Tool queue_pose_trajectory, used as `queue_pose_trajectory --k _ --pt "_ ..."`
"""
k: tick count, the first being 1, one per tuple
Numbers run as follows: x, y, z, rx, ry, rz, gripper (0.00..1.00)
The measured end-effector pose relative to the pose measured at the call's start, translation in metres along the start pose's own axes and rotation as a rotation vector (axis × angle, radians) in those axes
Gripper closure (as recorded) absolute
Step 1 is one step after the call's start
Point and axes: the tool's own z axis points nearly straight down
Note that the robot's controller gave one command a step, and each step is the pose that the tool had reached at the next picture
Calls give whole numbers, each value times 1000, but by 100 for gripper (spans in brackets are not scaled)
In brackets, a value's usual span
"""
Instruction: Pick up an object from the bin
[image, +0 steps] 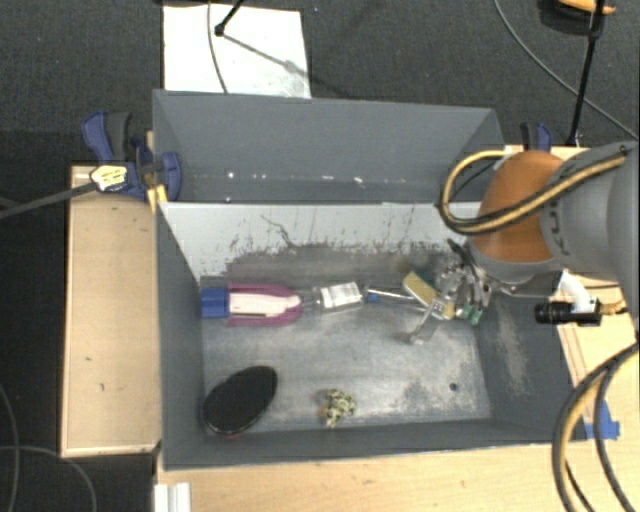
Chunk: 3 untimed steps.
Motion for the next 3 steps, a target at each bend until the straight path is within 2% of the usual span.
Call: queue_pose_trajectory --k 1,2,3 --pt "-5 -6 1 -4 -1 187 0" --pt "-6 -7 1 -1 -2 183 100" --pt "-7 -6 -31 1 5 175 100"
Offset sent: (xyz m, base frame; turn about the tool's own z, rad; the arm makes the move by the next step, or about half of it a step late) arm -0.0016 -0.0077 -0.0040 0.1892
